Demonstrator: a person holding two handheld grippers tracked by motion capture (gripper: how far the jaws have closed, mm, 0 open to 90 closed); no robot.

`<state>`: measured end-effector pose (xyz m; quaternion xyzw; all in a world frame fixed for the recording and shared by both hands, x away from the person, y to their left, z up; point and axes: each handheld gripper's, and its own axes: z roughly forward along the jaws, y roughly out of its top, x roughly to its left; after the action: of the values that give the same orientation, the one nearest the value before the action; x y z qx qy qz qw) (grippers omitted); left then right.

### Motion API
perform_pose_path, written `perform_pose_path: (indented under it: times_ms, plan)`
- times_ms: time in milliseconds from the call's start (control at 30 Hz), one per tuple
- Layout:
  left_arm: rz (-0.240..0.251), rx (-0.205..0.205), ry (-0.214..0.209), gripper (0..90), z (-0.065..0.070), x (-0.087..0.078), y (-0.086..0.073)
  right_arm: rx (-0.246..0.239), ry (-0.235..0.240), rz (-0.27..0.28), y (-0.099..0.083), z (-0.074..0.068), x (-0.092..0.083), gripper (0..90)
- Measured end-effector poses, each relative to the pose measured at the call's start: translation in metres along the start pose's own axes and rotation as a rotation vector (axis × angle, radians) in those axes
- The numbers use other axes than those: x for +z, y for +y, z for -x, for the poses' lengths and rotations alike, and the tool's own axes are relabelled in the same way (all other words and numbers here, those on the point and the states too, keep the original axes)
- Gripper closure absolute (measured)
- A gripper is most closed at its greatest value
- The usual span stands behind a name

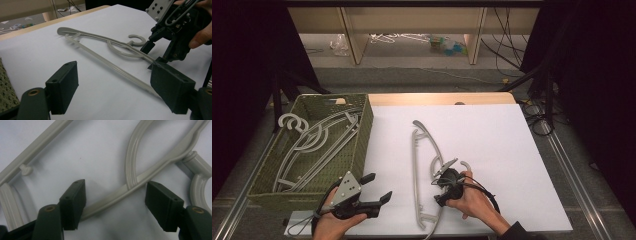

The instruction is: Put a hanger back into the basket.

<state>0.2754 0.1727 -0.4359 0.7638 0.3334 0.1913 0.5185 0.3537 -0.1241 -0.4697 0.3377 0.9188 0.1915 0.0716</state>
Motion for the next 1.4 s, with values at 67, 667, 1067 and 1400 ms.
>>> perform_pose_path:
  times_ms: [67, 667, 1067, 1400]
  plan:
    - [0.010, -0.002, -0.008, 22.5, 0.000, 0.001, 0.000, -0.023, 0.011, 0.007, -0.001, 0.004, -0.001, 42.9]
    - [-0.003, -0.002, -0.001, 23.4, 0.000, 0.000, 0.000, -0.063, 0.044, 0.020, -0.005, 0.027, -0.007, 74.4]
    - [-0.007, -0.002, -0.015, 23.4, -0.001, 0.002, 0.000, -0.176, -0.026, -0.011, -0.019, 0.046, -0.023, 82.2]
    - [-0.044, 0.079, -0.054, 22.5, 0.007, 0.022, 0.013, -0.294, -0.060, 0.049, -0.024, 0.045, -0.044, 82.1]
